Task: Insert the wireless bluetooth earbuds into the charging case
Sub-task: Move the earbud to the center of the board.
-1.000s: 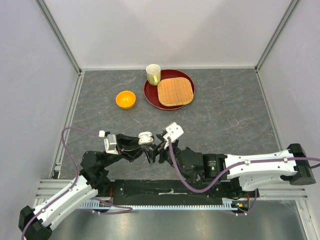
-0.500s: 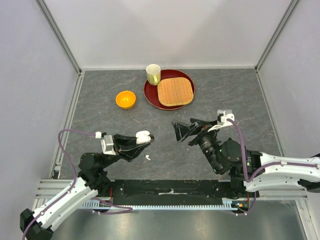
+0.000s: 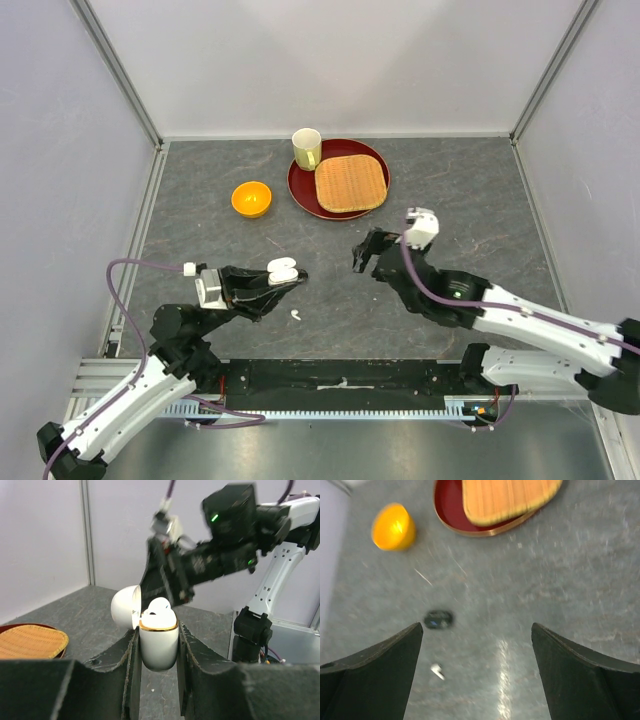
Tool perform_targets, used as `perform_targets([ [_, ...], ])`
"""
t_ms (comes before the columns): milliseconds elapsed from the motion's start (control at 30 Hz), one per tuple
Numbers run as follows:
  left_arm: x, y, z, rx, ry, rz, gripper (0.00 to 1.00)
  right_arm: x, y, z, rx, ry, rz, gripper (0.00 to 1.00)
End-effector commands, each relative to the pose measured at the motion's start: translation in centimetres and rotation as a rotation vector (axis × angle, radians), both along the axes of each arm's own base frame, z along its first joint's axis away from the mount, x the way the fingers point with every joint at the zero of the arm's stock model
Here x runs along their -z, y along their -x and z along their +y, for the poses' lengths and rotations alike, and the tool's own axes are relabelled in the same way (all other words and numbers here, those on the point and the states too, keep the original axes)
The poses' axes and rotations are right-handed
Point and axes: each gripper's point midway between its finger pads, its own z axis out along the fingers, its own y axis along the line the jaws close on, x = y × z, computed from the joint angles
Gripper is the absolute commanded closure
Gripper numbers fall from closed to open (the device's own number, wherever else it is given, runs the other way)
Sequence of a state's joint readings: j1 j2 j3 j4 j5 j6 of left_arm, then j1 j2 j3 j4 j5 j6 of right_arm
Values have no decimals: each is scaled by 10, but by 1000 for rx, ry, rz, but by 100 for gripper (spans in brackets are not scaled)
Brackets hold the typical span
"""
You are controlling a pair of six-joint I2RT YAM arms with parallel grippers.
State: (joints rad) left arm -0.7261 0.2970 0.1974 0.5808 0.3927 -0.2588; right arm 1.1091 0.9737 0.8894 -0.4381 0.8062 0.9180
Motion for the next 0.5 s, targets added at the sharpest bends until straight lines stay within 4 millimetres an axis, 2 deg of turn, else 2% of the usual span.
perform_targets([
  [0,-31,1,12,-61,38,-88,98,47,13,31,-155,84,216,4],
  [167,-37,4,21,-96,34,-111,98,76,20,58,-258,144,315,7],
  [333,-31,1,29,-139,18,-99,98,92,25,83,-373,148,348,15],
  [467,-27,-3,36,-187,14,-89,98,108,38,103,-481,132,406,21],
])
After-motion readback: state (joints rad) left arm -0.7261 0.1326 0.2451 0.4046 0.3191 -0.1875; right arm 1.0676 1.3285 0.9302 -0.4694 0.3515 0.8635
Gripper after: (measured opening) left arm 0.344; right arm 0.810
